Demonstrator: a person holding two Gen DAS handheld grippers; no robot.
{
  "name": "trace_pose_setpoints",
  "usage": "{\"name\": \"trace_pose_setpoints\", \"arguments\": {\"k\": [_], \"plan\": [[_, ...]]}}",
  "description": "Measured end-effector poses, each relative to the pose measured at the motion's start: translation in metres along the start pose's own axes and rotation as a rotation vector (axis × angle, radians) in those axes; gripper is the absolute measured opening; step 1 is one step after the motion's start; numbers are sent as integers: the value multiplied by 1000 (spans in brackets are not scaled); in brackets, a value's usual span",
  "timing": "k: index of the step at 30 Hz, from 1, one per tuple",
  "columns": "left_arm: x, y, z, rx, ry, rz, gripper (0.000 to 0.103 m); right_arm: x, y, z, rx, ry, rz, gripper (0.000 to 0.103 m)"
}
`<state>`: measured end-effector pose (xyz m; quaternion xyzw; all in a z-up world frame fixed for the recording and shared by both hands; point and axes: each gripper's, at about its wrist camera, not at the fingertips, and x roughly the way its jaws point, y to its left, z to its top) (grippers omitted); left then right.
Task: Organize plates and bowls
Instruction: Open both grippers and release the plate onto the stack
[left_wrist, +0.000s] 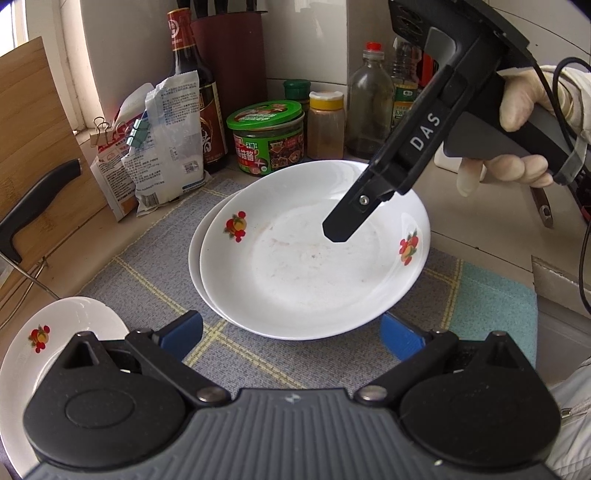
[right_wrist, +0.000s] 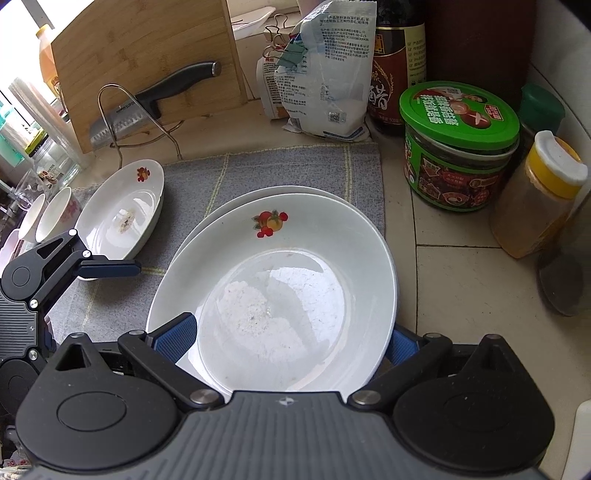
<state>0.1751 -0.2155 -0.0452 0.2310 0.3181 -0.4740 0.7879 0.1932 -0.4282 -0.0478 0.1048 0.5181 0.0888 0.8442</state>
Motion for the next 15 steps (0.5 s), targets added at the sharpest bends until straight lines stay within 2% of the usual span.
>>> {"name": "trace_pose_setpoints", "arguments": {"k": [9, 15], "plan": [[-14, -3, -8, -39, -22, 12, 102, -4, 9, -7, -17, -2, -74, 103], [-25, -6, -14, -63, -41, 22, 102, -15, 33, -8, -109, -56, -113, 103]]}}
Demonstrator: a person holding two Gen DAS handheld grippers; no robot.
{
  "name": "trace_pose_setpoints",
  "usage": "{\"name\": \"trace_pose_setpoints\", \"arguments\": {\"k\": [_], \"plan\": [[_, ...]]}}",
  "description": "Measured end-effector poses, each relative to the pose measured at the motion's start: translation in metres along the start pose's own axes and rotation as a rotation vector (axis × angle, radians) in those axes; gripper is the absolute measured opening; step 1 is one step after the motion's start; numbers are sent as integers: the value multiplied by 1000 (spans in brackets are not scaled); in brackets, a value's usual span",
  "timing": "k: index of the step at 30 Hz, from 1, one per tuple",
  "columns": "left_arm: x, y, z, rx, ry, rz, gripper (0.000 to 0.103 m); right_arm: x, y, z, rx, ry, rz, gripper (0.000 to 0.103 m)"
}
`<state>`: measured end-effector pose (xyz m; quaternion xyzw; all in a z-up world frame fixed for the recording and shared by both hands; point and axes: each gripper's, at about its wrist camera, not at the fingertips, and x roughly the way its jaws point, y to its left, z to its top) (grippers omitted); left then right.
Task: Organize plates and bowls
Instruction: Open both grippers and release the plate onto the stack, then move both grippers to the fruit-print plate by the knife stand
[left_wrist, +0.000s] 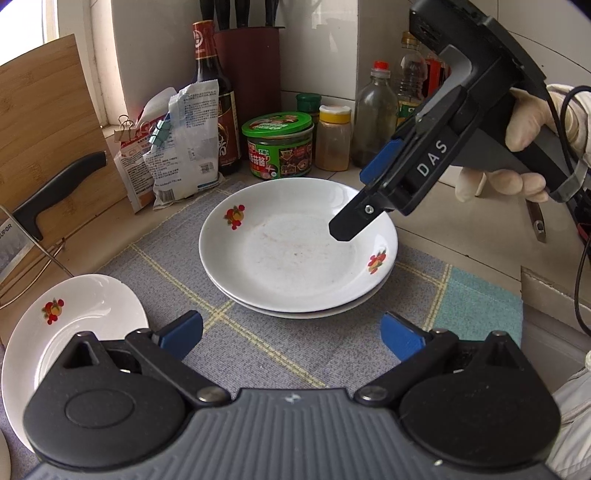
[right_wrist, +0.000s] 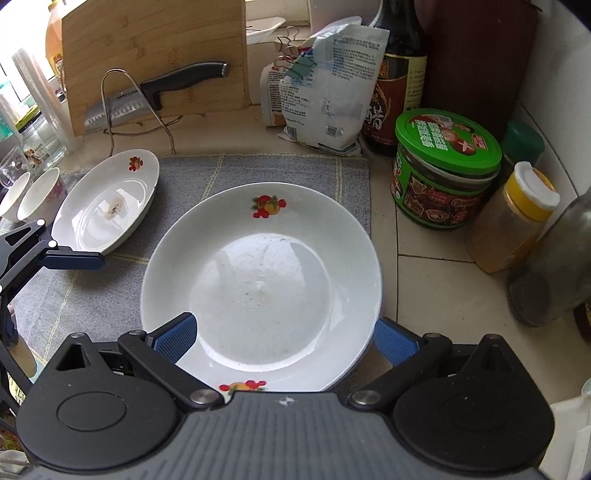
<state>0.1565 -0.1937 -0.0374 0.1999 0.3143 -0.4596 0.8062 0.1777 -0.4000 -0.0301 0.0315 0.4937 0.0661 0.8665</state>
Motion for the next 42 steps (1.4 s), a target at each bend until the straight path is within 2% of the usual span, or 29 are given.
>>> {"name": "trace_pose_setpoints", "arguments": {"k": [7, 11, 16, 22, 25, 30, 34, 38, 42], "plan": [[-18, -2, -10, -71, -34, 43, 102, -12, 35, 0, -93, -66, -17, 103], [-29, -2, -18, -127, -50, 96, 102, -16, 47, -4, -112, -95, 21, 103], [-39, 3, -28, -212, -50, 183, 102, -17, 59, -4, -147, -138, 43, 103], [-46, 11, -40, -308, -18, 315, 102, -8, 68, 4, -228, -145, 90, 103], [-50, 11, -45, -349, 3, 389, 102, -5, 74, 9, -269, -154, 135, 103], [-57, 16, -57, -403, 36, 466, 102, 4, 92, 16, -315, -152, 201, 103], [-54, 29, -70, -424, 62, 471, 102, 10, 107, 18, -326, -146, 221, 103], [-45, 49, -85, -455, 75, 449, 102, 17, 121, 19, -309, -132, 199, 103], [-31, 65, -90, -433, 87, 426, 102, 18, 130, 21, -291, -127, 180, 103]]}}
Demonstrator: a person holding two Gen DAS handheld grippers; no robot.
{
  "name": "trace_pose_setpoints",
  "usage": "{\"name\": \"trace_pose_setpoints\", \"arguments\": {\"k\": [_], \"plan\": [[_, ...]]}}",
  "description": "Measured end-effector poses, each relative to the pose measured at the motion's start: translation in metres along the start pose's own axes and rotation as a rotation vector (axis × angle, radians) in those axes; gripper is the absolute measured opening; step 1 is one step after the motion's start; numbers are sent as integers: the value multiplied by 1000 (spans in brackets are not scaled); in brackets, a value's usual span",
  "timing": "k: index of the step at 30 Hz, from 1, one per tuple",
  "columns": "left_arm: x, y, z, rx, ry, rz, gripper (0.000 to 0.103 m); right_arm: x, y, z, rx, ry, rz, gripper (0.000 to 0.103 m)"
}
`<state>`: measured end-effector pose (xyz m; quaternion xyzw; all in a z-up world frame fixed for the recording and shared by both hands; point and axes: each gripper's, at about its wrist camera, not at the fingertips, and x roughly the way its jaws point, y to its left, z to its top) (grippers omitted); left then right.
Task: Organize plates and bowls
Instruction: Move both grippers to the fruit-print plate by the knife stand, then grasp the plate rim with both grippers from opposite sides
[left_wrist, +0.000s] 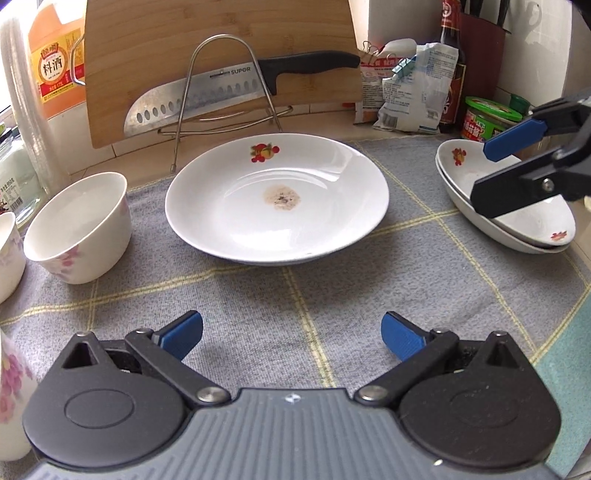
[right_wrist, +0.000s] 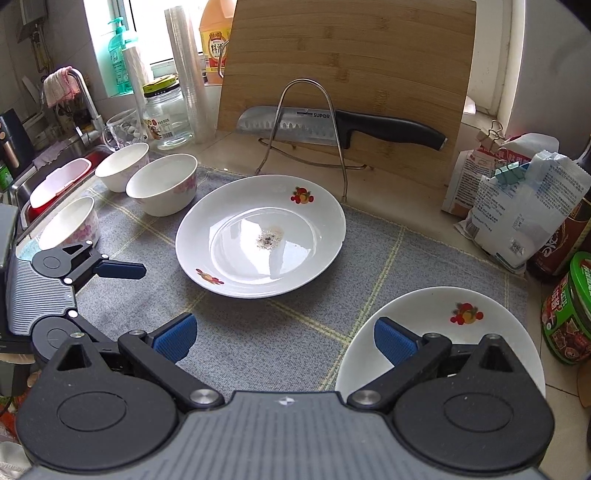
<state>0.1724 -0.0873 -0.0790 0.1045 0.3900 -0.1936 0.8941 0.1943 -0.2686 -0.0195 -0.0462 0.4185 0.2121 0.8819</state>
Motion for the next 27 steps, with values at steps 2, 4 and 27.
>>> {"name": "trace_pose_setpoints", "arguments": {"k": [2, 4, 27], "plan": [[8, 3, 2, 17, 7, -14, 102, 3, 2, 2, 13, 6, -16, 103], [13, 8, 4, 3, 2, -46, 102, 5, 2, 4, 25, 13, -30, 103], [33, 22, 16, 37, -80, -75, 103, 98, -26, 78, 35, 133, 59, 103]]}}
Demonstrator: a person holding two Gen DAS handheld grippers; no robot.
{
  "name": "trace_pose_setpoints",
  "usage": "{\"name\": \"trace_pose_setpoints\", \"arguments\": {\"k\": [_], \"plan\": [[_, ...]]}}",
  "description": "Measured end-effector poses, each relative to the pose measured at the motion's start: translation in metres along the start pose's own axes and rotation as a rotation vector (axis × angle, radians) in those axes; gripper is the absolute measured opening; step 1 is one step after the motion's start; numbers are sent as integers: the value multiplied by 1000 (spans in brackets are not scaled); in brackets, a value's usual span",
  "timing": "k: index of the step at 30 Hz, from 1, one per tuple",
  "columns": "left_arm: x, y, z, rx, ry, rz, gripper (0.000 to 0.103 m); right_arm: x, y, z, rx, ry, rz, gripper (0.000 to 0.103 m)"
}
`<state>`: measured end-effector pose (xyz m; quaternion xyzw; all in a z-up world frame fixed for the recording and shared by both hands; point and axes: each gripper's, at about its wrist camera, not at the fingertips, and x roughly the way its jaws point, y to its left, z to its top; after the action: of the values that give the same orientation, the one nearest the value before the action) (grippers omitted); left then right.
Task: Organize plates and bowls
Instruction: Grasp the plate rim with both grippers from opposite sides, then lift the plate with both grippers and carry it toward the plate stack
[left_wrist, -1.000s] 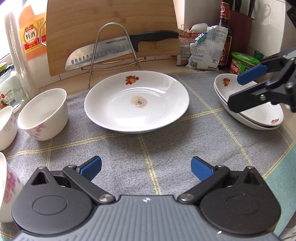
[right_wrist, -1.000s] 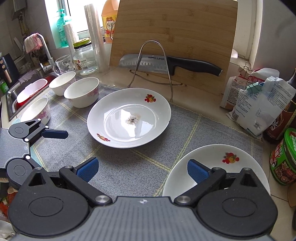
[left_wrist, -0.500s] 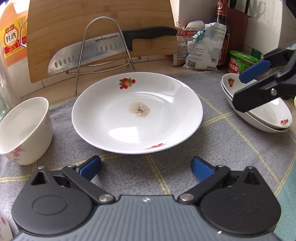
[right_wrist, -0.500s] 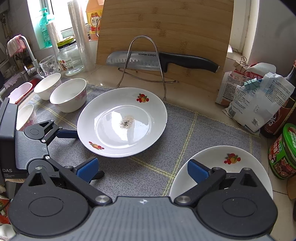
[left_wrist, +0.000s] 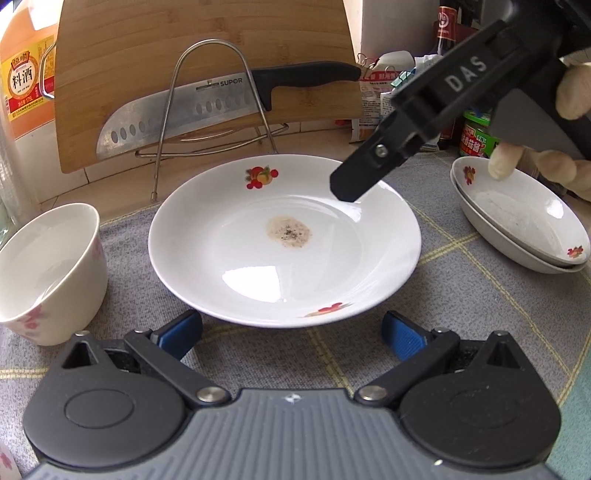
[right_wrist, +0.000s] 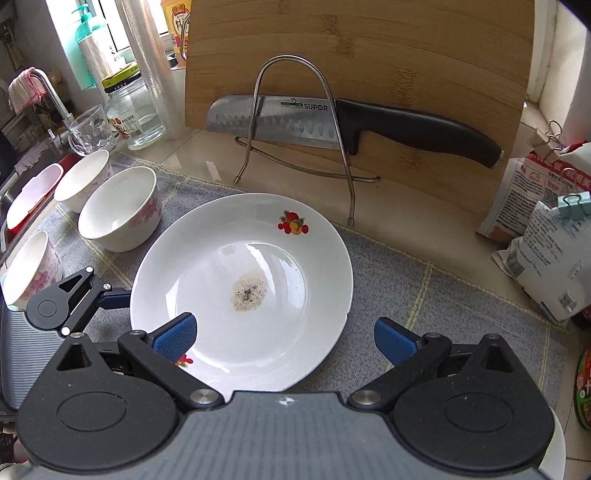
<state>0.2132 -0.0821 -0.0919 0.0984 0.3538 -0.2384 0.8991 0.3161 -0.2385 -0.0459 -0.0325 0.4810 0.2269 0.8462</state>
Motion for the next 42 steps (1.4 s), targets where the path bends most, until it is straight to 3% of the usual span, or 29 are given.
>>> {"name": "trace_pose_setpoints", "arguments": {"k": [11, 29, 42], "plan": [[-1, 1, -3, 6, -20, -7, 103, 46, -20, 28, -14, 109, 108, 103], [-6, 2, -8, 24, -47, -23, 103, 72, -29, 58, -94, 173, 322, 103], [-7, 4, -7, 36, -48, -34, 103, 79, -32, 70, -74, 197, 369, 103]]}}
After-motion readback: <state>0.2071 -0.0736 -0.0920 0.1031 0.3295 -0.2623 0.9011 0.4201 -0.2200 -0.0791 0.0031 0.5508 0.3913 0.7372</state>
